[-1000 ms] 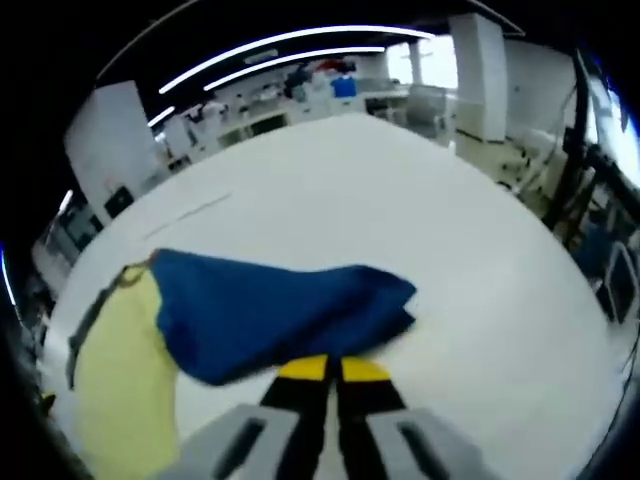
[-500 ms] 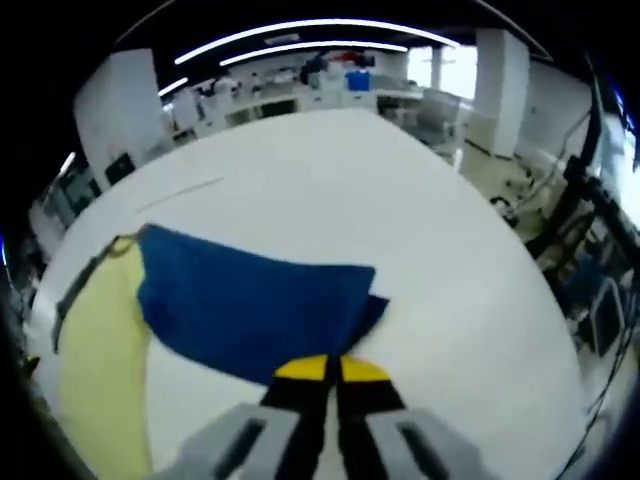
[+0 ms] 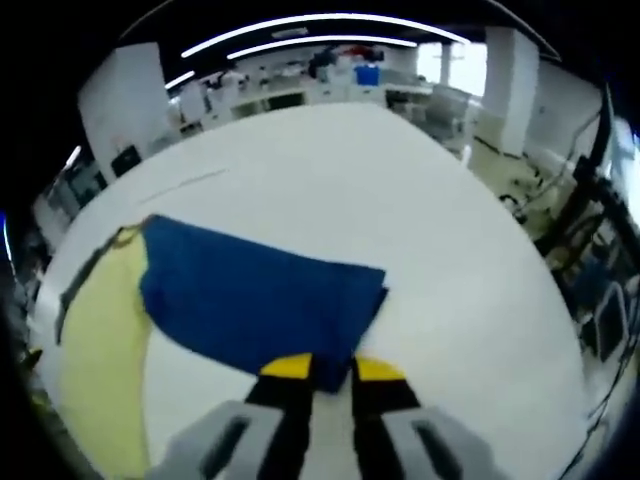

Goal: Fold the garment on the visible template until the final outline fits inside the template.

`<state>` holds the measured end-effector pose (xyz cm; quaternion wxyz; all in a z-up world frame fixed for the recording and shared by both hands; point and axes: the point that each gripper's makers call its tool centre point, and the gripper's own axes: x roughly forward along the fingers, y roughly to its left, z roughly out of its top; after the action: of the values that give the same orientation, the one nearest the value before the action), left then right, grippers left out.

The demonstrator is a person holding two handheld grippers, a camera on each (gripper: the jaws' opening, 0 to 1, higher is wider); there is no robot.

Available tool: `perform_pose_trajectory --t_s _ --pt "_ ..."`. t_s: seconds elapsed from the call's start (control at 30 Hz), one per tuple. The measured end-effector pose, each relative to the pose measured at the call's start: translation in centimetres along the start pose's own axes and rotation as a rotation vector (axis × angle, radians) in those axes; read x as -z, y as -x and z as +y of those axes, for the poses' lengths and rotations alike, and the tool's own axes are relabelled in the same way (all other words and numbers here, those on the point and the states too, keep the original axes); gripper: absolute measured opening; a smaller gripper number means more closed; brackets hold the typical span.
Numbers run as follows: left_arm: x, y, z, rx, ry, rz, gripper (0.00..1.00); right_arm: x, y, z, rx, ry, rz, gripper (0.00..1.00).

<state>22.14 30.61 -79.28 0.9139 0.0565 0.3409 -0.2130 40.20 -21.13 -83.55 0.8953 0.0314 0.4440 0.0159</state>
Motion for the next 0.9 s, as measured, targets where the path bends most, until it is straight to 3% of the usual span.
perform_pose_trajectory --t_s 0.13,0.4,0.9 --pt "-0.1 0.1 -0.1 -0.001 -0.001 -0.002 0.94 -0.2 0.4 -0.2 0.019 -0.001 -0.014 0.0" --pt "0.2 0.3 0.2 -0.01 -0.003 0.0 0.95 -1.0 1.4 0.7 -0.004 -0.003 -0.045 0.0" --pt "-0.4 0.5 0.0 -0.007 0.014 -0.036 0.98 -5.1 1.9 3.7 -0.08 0.073 -0.106 0.0"
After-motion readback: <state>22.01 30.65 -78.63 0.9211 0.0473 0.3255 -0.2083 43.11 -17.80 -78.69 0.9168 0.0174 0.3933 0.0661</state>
